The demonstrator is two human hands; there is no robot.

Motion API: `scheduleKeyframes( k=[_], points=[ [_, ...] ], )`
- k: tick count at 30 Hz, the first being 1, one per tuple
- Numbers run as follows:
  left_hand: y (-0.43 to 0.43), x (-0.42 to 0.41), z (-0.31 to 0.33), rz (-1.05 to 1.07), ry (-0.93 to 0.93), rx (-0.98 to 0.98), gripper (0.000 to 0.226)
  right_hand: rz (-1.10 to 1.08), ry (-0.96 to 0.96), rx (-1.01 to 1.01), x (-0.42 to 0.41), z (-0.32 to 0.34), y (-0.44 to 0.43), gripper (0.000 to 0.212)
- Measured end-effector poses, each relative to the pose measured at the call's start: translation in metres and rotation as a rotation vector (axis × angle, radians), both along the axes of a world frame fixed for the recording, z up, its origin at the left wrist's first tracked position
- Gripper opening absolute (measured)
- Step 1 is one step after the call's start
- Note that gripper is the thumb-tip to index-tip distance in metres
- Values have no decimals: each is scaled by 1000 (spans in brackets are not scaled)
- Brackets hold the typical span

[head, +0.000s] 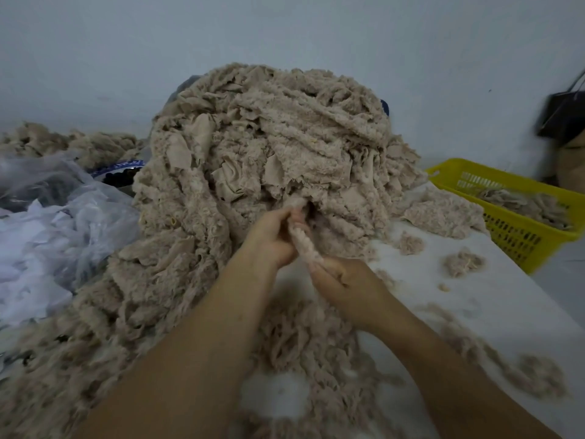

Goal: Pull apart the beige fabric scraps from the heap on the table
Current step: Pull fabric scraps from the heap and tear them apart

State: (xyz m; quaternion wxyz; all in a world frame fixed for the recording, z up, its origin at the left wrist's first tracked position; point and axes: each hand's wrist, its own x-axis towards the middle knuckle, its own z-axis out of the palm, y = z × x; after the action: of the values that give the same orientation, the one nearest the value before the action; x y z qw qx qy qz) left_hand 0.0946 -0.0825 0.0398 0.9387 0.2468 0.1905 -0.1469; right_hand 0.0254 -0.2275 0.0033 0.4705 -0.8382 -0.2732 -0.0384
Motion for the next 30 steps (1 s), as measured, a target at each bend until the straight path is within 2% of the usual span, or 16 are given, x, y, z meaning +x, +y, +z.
scheduleKeyframes(
  k=[2,4,7,9,11,14,16,18,21,22,27,30],
  points=[
    [11,5,0,96,21,-61,31,-83,37,64,3,3,-10,49],
    [12,0,-1,102,-17,-57,30,-212,131,201,8,4,-17,36],
    [-12,-27,-6,-52,-149,129,29,-468,293,495,20,4,-24,38],
    [-27,-46,-13,-154,-202,252,31,-484,370,542,25,1,-27,30],
    [-27,-55,-20,-173,-214,244,33,-409,386,512,26,-6,-23,23],
    [-24,-59,-24,-94,-212,138,42,-227,297,397,21,-10,-9,20],
    [-29,-59,-27,-20,-237,122,46,-106,286,344,17,-10,2,30],
    [-33,-57,-29,41,-260,131,41,-106,259,229,15,-11,7,45],
    [-33,-51,-28,102,-254,192,32,-199,171,-10,16,-16,4,23],
    [-32,-48,-27,106,-236,204,29,-228,139,-61,17,-17,1,25],
    [-17,-27,-14,128,-99,206,26,-304,51,-106,18,-9,-8,37],
    [-9,-12,-13,192,-10,220,27,-240,48,21,12,-6,-3,43]
  ],
)
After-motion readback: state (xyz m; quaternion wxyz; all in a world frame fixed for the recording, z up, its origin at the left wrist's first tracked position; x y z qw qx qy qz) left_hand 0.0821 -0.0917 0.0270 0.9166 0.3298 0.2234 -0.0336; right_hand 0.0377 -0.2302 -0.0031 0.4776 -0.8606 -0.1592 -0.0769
